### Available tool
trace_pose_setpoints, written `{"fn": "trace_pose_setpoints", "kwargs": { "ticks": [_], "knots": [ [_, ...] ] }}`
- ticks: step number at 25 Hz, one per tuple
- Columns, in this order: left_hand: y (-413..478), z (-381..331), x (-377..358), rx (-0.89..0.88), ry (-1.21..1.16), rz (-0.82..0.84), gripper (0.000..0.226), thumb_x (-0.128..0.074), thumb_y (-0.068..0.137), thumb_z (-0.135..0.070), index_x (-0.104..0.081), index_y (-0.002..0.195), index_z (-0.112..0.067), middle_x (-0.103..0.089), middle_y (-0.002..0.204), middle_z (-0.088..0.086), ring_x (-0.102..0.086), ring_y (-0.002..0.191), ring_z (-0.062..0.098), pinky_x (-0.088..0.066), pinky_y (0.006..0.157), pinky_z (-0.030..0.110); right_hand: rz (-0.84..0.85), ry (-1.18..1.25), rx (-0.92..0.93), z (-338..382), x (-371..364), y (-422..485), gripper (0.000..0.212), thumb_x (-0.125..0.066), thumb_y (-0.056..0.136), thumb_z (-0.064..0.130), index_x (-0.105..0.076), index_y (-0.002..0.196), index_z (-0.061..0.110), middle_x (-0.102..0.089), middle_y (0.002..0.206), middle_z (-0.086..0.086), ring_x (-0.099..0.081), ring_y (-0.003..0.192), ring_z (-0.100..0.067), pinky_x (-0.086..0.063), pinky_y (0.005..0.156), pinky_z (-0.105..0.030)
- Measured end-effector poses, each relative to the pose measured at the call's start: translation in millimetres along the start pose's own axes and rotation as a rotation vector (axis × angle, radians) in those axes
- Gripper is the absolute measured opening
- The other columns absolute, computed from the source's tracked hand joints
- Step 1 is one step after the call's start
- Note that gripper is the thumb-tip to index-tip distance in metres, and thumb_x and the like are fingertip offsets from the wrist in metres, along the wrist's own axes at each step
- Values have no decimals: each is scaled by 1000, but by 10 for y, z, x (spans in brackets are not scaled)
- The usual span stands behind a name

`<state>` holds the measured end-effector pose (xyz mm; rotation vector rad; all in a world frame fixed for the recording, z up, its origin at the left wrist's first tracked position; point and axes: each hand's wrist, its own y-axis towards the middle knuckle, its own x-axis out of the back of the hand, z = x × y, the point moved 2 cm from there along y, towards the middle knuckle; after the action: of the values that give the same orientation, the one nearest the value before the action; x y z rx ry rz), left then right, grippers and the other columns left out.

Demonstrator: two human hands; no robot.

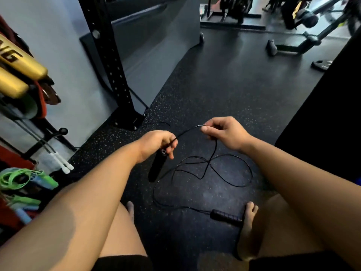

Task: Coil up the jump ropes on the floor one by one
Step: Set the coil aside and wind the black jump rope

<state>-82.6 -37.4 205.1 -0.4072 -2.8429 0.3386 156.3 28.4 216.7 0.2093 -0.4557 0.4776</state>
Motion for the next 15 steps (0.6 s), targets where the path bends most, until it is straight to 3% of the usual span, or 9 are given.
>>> {"fn": "trace_pose_setpoints", "kwargs": {
  "ticks": [4,7,10,15],
  "knots": [
    [175,20,-243,96,-103,148,37,-40,92,-41,-56,80,-10,-44,51,-7,-48,57,20,-47,69,32,114,106,7,-99,-335,61,10,-76,88,21,-75,91,11,-63,70,-1,-54,65,-12,-47,58,-24],
    [239,94,-89,136,-144,136,39,-41,86,-49,-53,74,-14,-30,53,-4,-40,50,18,-45,70,37,201,195,-60,-234,-335,197,10,-71,92,15,-70,93,5,-59,69,-1,-53,63,-14,-47,59,-28],
    [280,139,-35,183,-165,148,46,-40,85,-54,-57,79,-12,-35,54,-2,-48,51,21,-45,71,39,179,231,-65,-271,-315,327,6,-70,93,13,-70,93,8,-59,67,8,-52,63,-9,-47,60,-27],
    [317,-18,-188,132,-321,141,51,-39,89,-59,-58,72,-14,-37,51,-2,-48,49,22,-43,64,37,67,244,-77,-369,-392,410,17,-70,94,25,-69,86,11,-56,70,-5,-50,63,-16,-45,57,-26]
  ]
}}
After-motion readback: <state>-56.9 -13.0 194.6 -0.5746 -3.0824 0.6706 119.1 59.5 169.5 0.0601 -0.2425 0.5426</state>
